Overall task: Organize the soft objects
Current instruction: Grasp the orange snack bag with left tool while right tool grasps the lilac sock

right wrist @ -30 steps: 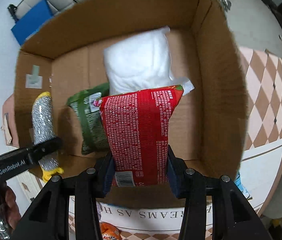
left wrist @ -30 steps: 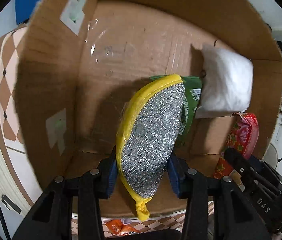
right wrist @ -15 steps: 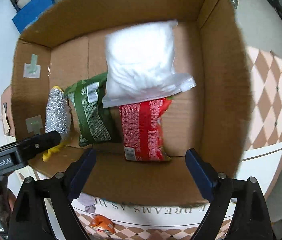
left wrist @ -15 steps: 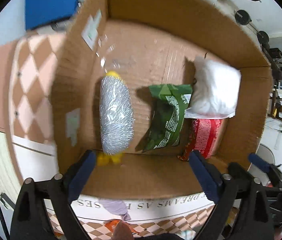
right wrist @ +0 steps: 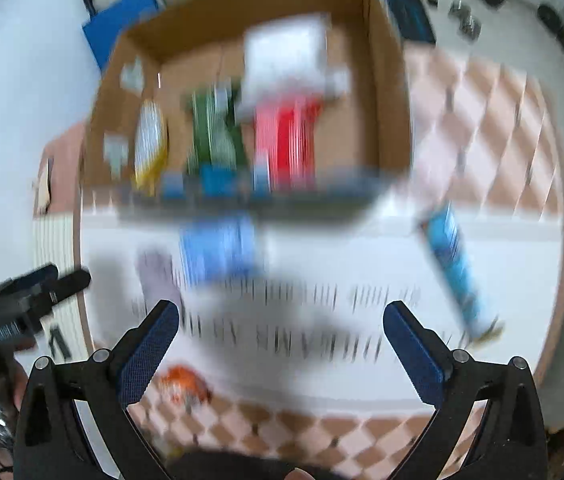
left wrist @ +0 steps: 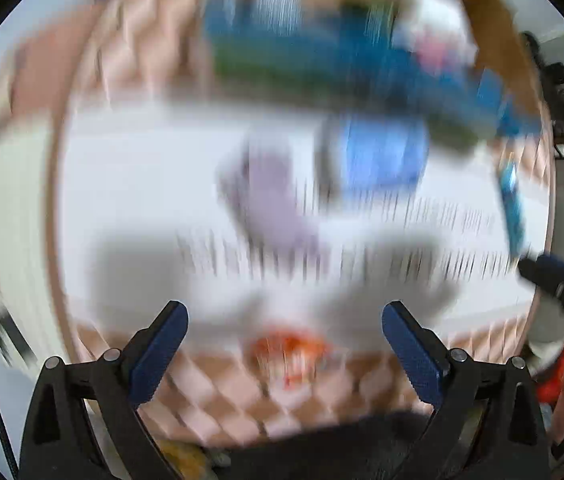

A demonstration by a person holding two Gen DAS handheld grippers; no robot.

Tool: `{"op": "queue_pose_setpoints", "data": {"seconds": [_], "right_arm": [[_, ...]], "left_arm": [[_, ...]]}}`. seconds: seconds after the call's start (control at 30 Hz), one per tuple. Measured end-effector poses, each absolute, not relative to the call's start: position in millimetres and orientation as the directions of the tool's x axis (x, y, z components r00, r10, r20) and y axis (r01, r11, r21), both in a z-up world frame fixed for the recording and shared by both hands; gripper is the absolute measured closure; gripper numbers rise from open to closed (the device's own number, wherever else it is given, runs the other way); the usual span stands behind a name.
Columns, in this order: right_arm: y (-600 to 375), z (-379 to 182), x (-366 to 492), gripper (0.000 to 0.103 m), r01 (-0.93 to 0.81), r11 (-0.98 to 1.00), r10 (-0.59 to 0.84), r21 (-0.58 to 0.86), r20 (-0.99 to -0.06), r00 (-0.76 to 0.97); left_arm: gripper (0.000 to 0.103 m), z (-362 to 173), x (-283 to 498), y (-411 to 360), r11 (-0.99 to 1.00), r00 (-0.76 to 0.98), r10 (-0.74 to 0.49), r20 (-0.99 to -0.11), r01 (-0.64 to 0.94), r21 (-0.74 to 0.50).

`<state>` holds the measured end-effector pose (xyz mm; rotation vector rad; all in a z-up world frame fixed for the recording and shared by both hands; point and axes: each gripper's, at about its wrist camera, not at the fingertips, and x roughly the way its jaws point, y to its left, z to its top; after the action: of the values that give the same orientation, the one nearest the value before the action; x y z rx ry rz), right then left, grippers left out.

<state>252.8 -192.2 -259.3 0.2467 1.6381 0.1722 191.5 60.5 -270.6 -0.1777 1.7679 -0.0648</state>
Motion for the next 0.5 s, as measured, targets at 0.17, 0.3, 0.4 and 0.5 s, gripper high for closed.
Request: {"op": "queue_pose_setpoints", "data": {"seconds": [0.17, 0.3, 0.4, 0.5], "right_arm": [[-196.8, -301.7, 195.2, 0.0, 0.125, 0.951, 0.298, 0.282, -0.943, -0.145], [-193.0, -313.6, 180.2, 0.0, 0.14, 0.944, 0.317, 0.297, -0.937, -0.149], [-178.4, -314.7, 181.7, 0.0, 0.102, 0.953, 0.298, 0.286, -0.944, -0.142], [-160.7, -309.5, 194.3, 0.0, 0.063, 0.955, 0.294, 0.288, -0.946, -0.136]], "left_arm": [[0.004, -337.3, 127.6, 83.6, 0.838, -0.287, -0.47, -0.835, -0.442, -0.32], [0.008, -365.0, 118.9, 95.0, 0.72, -0.192, -0.563, -0.804, -0.592, -0.363], [0.043, -382.8, 120.0, 94.9, 0.701, -0.194, -0.569, -0.799, -0.623, -0.347], [0.051, -377.4, 125.0, 87.5, 0.771, -0.205, -0.496, -0.844, -0.552, -0.318]]}}
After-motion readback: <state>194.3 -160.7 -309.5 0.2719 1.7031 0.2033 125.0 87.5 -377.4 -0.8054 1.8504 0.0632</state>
